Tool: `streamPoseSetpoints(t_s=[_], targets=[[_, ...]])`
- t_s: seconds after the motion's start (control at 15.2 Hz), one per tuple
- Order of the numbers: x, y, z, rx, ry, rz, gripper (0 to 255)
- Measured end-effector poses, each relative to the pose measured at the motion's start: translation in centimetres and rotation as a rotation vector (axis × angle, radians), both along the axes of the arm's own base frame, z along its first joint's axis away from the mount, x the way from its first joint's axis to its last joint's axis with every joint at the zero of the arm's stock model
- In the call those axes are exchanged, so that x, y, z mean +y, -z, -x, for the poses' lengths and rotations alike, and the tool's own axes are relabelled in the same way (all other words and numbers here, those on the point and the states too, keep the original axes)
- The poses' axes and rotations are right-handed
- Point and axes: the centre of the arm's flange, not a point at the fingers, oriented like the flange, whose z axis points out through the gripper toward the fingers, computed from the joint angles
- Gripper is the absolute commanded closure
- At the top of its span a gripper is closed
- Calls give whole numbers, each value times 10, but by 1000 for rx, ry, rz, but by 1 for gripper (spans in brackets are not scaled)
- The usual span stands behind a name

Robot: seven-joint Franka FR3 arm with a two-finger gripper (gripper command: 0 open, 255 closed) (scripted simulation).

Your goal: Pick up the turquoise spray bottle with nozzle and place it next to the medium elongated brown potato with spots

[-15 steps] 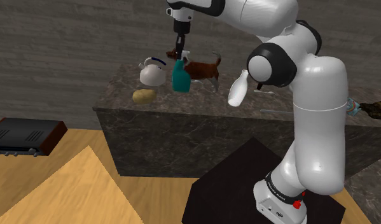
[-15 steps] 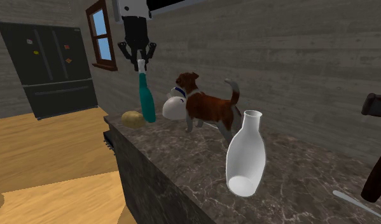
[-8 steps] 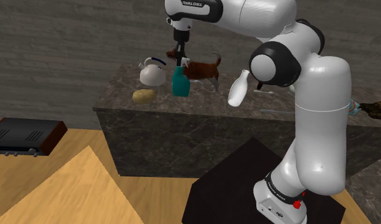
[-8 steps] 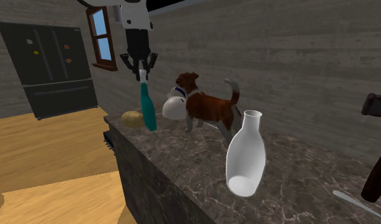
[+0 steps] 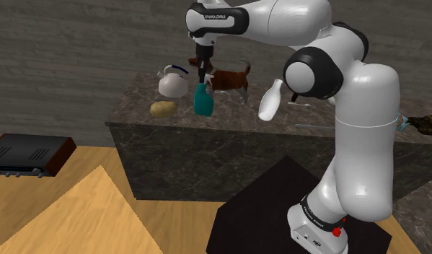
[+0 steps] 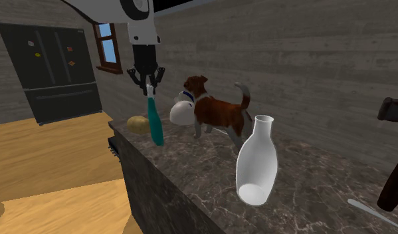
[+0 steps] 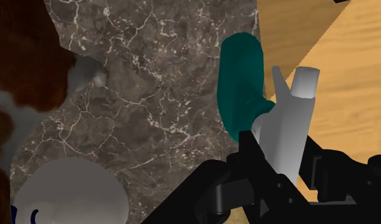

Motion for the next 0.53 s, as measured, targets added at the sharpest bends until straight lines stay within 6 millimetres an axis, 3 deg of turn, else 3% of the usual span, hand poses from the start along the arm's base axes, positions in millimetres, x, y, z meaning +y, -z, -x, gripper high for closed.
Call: streamPoseSetpoints(t_s=[0.53], targets=[[0, 38, 0, 0, 0, 0, 255]])
